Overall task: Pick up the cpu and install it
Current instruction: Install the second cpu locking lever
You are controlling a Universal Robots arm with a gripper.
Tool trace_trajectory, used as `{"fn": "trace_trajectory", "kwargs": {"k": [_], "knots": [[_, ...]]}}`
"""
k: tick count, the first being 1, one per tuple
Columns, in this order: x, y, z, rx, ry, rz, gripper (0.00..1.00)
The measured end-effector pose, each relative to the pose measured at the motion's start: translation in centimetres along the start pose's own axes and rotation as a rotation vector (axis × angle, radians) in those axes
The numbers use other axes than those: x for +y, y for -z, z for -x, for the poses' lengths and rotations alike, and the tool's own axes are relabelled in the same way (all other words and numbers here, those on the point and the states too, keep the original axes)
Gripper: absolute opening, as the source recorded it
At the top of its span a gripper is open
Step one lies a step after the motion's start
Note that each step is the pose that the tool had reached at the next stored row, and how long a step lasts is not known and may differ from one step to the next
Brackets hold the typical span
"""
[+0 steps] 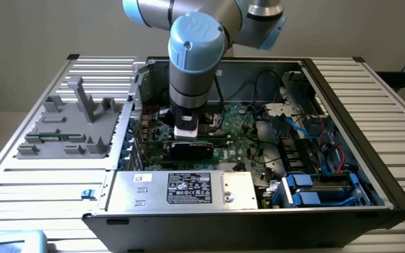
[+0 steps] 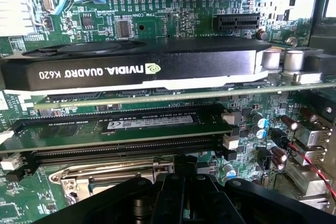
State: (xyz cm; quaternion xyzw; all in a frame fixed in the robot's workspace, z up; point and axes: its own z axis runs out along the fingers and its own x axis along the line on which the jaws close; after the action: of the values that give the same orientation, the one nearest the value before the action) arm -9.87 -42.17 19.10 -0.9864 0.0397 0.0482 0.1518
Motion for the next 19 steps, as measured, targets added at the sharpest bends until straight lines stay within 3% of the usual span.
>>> {"fn": "trace_trajectory", "kwargs": {"k": [4, 12, 19], "knots": [[-0.15, 0.43, 0.1, 0.0003, 0.0, 0.0003, 0.11], [-1.23, 3.92, 0.2, 0.0002, 0.0, 0.0019, 0.11], [-2.29, 6.95, -1.0, 0.0002, 0.0, 0.0019, 0.11]]}}
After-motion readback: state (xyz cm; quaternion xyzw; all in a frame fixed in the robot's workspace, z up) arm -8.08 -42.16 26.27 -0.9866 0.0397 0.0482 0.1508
